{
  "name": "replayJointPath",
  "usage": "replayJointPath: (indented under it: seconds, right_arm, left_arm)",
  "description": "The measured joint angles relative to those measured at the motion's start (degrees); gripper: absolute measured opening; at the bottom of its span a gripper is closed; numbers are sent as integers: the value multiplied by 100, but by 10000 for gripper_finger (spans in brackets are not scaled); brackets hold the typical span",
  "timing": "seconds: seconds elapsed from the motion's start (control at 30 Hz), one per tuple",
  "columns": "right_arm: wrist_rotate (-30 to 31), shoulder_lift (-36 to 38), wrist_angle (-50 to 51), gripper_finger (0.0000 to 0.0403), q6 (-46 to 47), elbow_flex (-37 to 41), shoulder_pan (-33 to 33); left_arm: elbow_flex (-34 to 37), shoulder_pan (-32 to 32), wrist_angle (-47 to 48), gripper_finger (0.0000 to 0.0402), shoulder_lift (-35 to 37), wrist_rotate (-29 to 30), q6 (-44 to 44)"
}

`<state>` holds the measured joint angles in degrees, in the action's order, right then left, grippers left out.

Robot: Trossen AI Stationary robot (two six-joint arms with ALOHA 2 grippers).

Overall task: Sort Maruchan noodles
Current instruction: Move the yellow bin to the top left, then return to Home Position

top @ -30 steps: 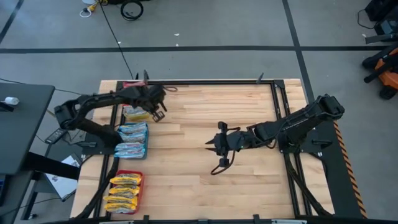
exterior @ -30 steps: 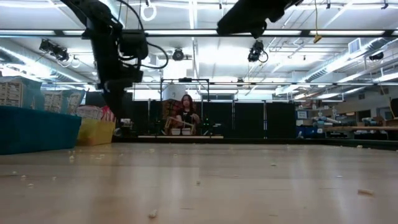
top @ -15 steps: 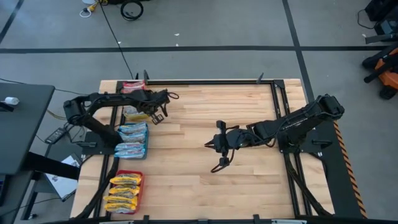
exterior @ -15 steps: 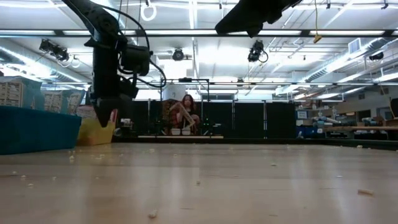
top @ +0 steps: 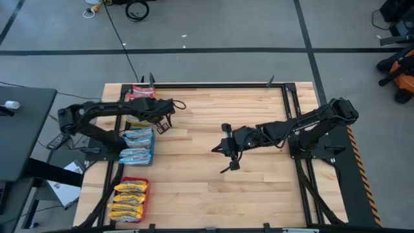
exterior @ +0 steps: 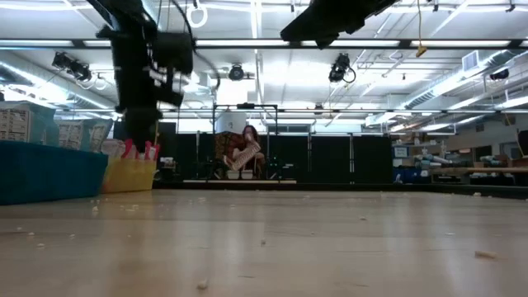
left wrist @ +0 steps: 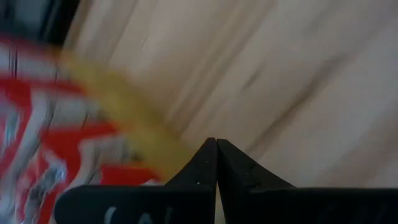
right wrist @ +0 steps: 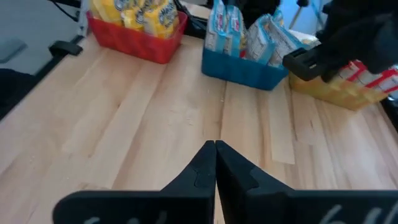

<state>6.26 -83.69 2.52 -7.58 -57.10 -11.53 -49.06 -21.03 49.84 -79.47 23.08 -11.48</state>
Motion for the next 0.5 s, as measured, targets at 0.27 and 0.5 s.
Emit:
replayJointPath:
  seconds: [0.27,0.5]
  right_arm:
    - [-394,723,-1019,8,303,1122,520]
    - [471,2446,-764,8,736,2000,395]
  left_arm:
    - [890,640,-1746,8,2193,-917,975]
    - [1528,1151,-1911,8,4553,-1697,954]
